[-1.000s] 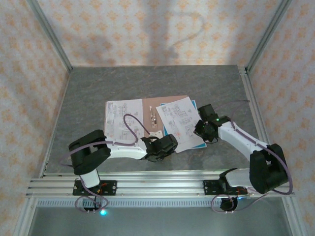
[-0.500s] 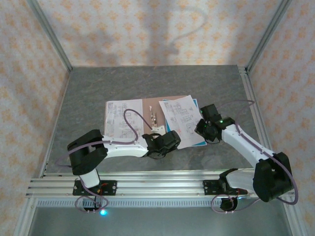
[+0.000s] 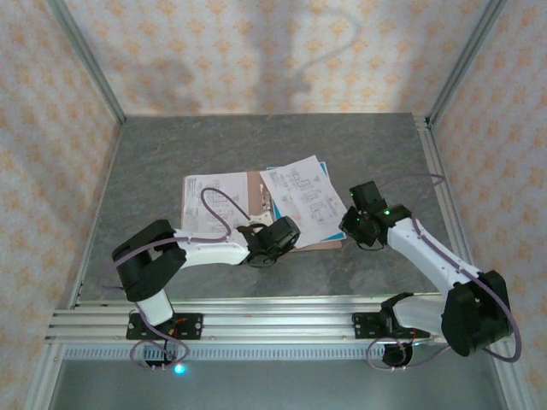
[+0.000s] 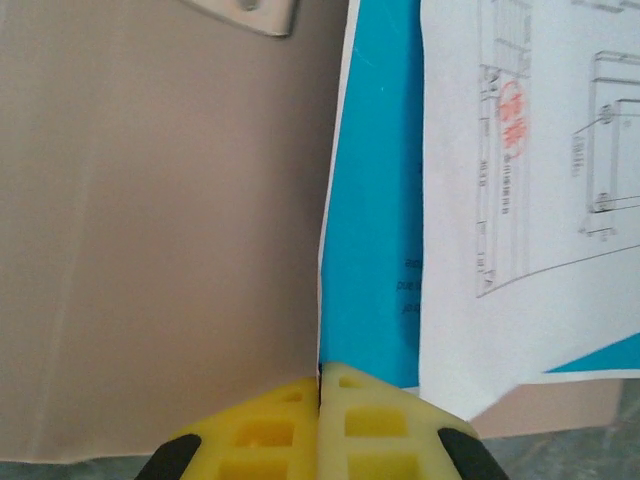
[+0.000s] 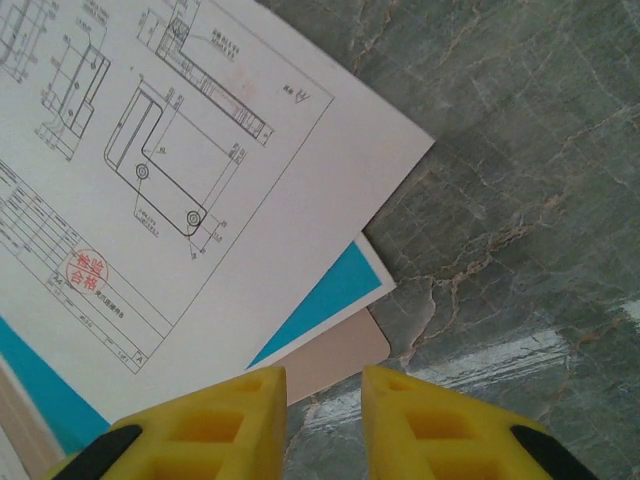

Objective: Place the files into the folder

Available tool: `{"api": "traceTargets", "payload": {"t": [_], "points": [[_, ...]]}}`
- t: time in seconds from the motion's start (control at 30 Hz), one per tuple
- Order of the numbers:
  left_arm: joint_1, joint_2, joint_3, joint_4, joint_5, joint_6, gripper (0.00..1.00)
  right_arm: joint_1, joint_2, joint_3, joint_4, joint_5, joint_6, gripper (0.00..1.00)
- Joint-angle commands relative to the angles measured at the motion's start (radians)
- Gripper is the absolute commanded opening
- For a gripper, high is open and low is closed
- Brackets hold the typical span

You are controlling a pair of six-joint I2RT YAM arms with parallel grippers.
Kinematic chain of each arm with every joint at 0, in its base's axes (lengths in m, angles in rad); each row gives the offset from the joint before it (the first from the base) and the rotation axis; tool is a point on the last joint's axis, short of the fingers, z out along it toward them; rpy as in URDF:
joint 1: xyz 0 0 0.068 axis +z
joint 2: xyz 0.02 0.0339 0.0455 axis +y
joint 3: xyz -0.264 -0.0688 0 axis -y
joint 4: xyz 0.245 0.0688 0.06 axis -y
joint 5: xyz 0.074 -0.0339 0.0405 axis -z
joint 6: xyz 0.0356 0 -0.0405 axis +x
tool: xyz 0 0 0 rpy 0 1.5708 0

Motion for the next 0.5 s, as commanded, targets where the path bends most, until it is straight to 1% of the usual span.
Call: {"api": "traceTargets", "payload": {"t": [0.0,0.2,0.47], "points": [[0.017,-0.038,-0.042,0.058,0.006,0.004,0.0,-0.004,-0.021,0.027,-0.021,0.018,-0.005,0.26],[0.036,-0.053,-0.069,0.068,0.022,0.008,0.0,-0.004,-0.02,0.03,-0.016,0.011,-0.004,0.27],[0.036,-0.08,-0.119,0.108,-0.001,-0.046,0.0,-0.005,-0.02,0.018,-0.005,0.003,-0.003,0.26]]}}
